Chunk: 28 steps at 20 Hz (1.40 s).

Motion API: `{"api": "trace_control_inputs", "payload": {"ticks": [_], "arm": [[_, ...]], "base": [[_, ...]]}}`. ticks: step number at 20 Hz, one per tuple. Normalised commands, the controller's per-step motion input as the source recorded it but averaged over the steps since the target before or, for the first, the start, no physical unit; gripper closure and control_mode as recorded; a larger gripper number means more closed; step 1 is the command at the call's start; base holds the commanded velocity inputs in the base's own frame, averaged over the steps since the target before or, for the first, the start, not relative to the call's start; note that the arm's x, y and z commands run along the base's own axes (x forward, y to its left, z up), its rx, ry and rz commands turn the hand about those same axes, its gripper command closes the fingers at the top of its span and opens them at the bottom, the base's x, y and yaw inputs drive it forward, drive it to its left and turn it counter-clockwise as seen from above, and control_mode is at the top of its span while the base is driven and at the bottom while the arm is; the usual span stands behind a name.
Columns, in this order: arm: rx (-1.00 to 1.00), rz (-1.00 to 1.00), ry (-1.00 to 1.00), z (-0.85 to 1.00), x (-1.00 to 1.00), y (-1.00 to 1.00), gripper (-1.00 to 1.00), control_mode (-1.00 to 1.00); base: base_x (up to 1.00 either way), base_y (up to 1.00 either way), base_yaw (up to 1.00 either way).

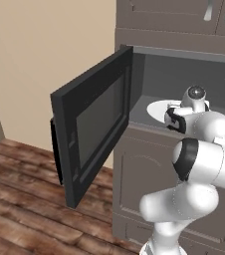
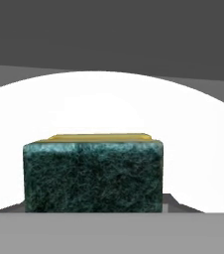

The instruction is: Place the sponge inside the microwave to prepare for sanitizing.

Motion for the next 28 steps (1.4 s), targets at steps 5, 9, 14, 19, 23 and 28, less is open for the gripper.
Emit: {"api": "trace_control_inputs", "payload": {"ticks": [5, 9, 14, 19, 23, 28], "arm": [[0.01, 0.00, 0.00, -0.27, 0.16, -0.03, 1.00, -1.00], [0.01, 0.00, 0.00, -0.32, 0.10, 0.00, -1.00, -1.00], [0.01, 0.00, 0.00, -0.27, 0.04, -0.04, -1.00, -1.00], [0.01, 0.00, 0.00, -0.12, 0.00, -0.12, -1.00, -1.00], [0.00, 0.00, 0.00, 0.00, 0.00, -0.02, -1.00, -1.00], [0.00, 0.00, -0.01, 0.14, -0.12, 0.06, -1.00, -1.00]], "base": [[0.00, 0.00, 0.00], [0.00, 0.00, 0.00], [0.00, 0.00, 0.00], [0.00, 0.00, 0.00], [0.00, 0.00, 0.00], [0.00, 0.00, 0.00]]}}
